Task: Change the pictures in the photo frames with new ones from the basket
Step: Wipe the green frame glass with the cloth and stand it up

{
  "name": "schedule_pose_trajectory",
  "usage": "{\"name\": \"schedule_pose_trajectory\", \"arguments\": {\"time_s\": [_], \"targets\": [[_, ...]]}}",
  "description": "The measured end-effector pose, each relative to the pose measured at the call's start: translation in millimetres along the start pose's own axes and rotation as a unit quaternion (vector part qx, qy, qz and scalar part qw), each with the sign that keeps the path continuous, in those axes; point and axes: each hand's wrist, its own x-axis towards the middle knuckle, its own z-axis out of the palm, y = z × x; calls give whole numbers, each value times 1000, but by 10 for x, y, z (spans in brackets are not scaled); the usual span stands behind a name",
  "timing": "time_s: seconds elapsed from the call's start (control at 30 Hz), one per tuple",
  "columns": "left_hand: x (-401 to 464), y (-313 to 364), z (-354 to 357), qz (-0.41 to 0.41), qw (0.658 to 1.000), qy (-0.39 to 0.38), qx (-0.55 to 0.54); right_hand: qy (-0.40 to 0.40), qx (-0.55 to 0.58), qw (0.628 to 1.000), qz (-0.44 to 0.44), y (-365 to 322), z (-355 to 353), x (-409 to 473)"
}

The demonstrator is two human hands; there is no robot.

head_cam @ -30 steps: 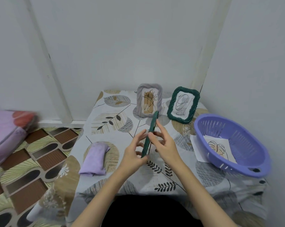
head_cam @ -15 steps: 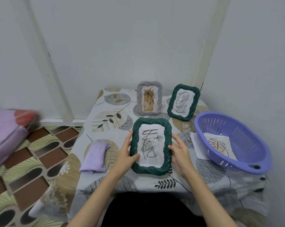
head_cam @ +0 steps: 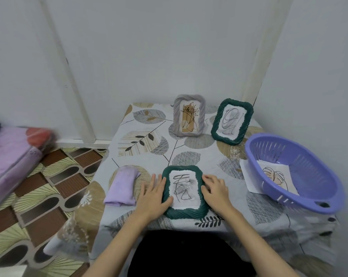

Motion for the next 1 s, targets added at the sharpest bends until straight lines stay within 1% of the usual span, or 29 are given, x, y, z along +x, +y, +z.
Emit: {"name": "schedule_pose_trajectory", "arguments": {"time_s": [0.07, 0.13, 0.17, 0.2, 0.23, 0.27, 0.3, 0.33, 0.37, 0.43, 0.47, 0.53, 0.6, 0.63, 0.67, 0.73, 0.77, 0.8, 0.83, 0.87, 0.9, 0.93, 1.0], "targets": [[15, -32, -11, 4, 1000, 18, 21, 7, -42, 999, -12, 13, 10, -18], [-2, -135, -86, -16, 996, 79, 27, 10, -62, 998, -13, 41, 21, -20], [-9, -216, -137, -47, 989, 135, 21, 10, -70, 997, -14, 51, 24, -19], [-5, -319, -194, -98, 978, 185, 15, 10, -77, 997, -16, 57, 27, -20], [-4, -443, -259, -167, 965, 204, 4, 10, -79, 997, -17, 56, 30, -23], [-3, -557, -332, -234, 954, 186, -20, 11, -77, 997, -17, 54, 32, -25], [-2, -651, -388, -283, 945, 155, -54, 13, -75, 997, -17, 51, 32, -29], [13, -726, -421, -303, 942, 121, -82, 16, -74, 997, -16, 46, 28, -31], [33, -770, -442, -293, 945, 106, -102, 18, -76, 997, -16, 46, 22, -34], [63, -738, -510, -236, 953, 123, -141, 20, -77, 997, -15, 43, 14, -44], [69, -688, -557, -208, 953, 125, -180, 19, -77, 997, -14, 40, 12, -53], [102, -619, -618, -150, 945, 102, -272, 11, -75, 997, -14, 40, 5, -67], [99, -523, -680, -112, 932, 76, -336, -2, -64, 998, -9, 47, -14, -64], [84, -449, -705, -101, 917, 70, -380, -3, -53, 999, -6, 41, -31, -63], [53, -346, -732, -97, 893, 62, -435, 5, -33, 999, -7, 32, -40, -55], [-1, -134, -749, -70, 825, 44, -558, 46, 51, 998, -13, -44, -68, -59], [-13, -30, -737, -56, 791, 29, -608, 66, 132, 989, -10, -107, -79, -67], [-16, 53, -705, -44, 764, 16, -644, 63, 233, 970, 3, -205, -105, -85], [-17, 129, -668, -31, 747, 11, -664, 30, 346, 938, 27, -301, -135, -107], [-3, 187, -609, -19, 739, 14, -673, -13, 443, 895, 48, -382, -152, -125], [3, 249, -564, -5, 737, 21, -675, -48, 507, 859, 64, -437, -158, -138], [15, 290, -519, 5, 743, 29, -669, -65, 545, 833, 72, -467, -157, -146], [21, 349, -481, 38, 766, 31, -641, -59, 596, 796, 84, -515, -180, -146]]}}
